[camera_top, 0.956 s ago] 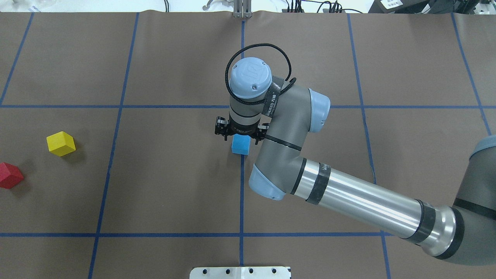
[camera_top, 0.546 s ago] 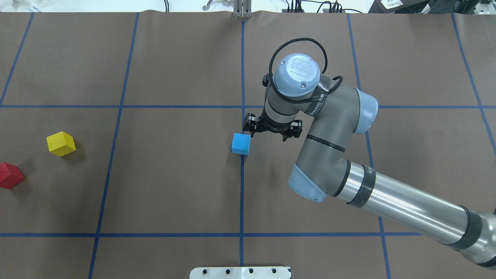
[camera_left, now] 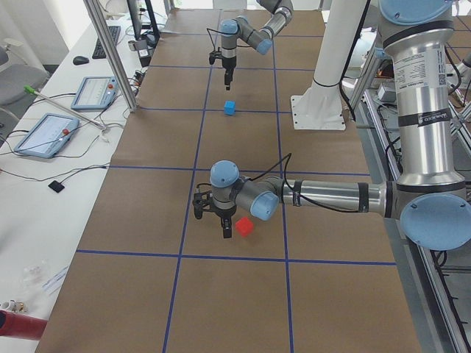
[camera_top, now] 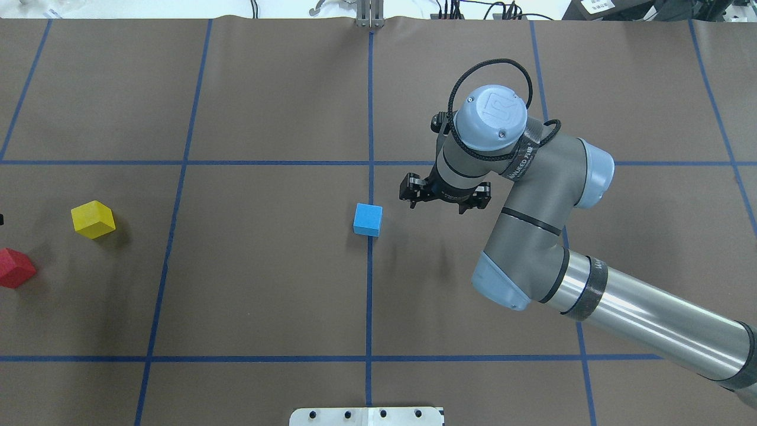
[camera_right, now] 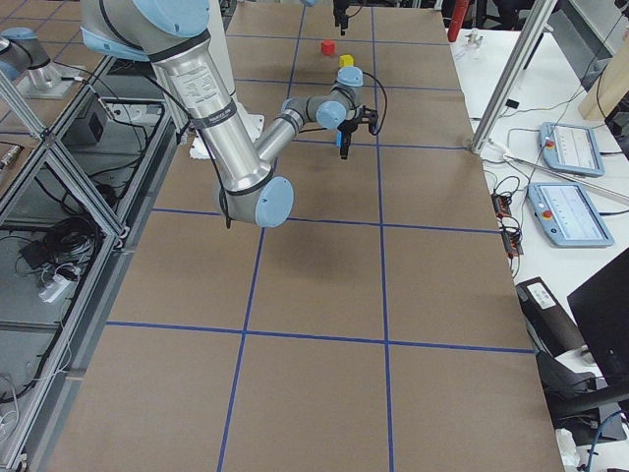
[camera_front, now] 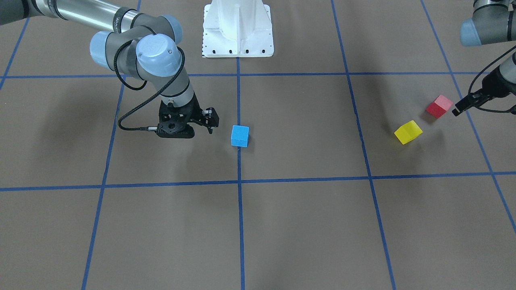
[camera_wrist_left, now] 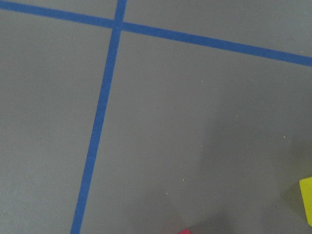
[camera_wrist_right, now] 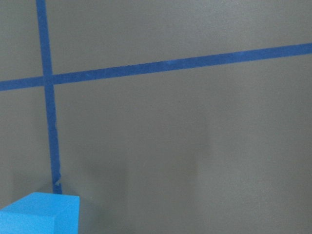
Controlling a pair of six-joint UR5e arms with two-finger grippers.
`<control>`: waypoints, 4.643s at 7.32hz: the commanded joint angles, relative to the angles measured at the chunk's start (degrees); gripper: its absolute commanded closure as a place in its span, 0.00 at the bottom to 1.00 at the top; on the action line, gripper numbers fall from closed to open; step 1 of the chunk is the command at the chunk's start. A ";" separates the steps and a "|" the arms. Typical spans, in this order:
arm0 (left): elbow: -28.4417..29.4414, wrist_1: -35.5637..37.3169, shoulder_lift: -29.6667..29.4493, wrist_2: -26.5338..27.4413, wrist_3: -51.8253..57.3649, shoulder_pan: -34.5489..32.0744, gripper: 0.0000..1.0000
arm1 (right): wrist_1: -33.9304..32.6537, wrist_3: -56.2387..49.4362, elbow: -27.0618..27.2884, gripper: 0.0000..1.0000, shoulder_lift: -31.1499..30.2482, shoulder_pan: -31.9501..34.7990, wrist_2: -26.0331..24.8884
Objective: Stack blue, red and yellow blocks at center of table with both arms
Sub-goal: 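Raise the right gripper off the blue cube while the left reaches the red cube, then grasp the red cube with the left gripper and carry it toward the blue cube, then lower the red cube onto the blue cube and open the left gripper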
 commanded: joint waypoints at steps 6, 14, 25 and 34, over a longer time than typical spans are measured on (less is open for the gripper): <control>0.50 -4.55 2.77 0.07 -11.81 5.34 0.00 | -0.29 0.13 1.32 0.00 -1.12 -2.78 -4.68; 3.93 -9.91 2.33 -0.72 -12.95 8.50 0.07 | -0.47 0.13 2.28 0.00 -1.82 -2.17 -4.42; -4.06 25.20 -48.71 8.79 -11.03 22.88 1.00 | 0.23 -17.15 8.88 0.00 -18.06 16.27 6.55; 16.58 26.73 -64.55 19.85 -3.71 33.56 1.00 | 1.38 -21.31 8.88 0.00 -23.27 22.97 9.91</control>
